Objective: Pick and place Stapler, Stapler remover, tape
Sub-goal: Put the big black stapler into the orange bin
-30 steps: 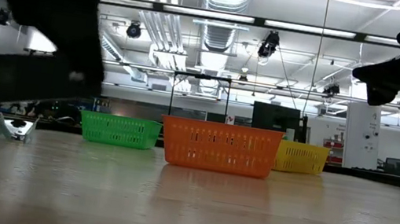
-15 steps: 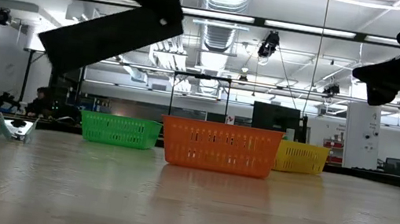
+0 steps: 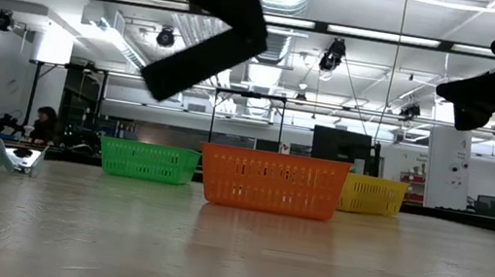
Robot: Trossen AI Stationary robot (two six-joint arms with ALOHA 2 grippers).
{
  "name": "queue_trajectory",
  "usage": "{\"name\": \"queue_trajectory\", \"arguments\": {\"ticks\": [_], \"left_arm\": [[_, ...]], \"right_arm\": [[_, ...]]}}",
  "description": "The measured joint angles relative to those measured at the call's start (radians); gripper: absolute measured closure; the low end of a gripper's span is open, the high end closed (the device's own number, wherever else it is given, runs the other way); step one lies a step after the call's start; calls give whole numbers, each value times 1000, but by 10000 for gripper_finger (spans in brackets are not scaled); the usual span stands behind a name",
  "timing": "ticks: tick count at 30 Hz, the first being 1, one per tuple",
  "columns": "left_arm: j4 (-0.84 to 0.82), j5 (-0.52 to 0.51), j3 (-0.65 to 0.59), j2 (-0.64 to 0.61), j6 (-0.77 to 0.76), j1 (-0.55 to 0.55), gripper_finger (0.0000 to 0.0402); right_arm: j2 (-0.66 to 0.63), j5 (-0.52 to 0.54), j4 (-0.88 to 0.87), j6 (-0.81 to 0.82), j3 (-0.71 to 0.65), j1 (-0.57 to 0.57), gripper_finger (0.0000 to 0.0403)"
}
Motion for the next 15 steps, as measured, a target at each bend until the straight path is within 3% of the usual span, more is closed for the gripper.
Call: {"name": "queue_trajectory", "arguments": {"ticks": [7,15], "left_arm": [[203,45,-5,5,275,128,360],[279,188,-8,61,387,230,352]], "right_arm": [[0,0,0,0,0,0,394],[2,1,0,0,0,0,394]]}}
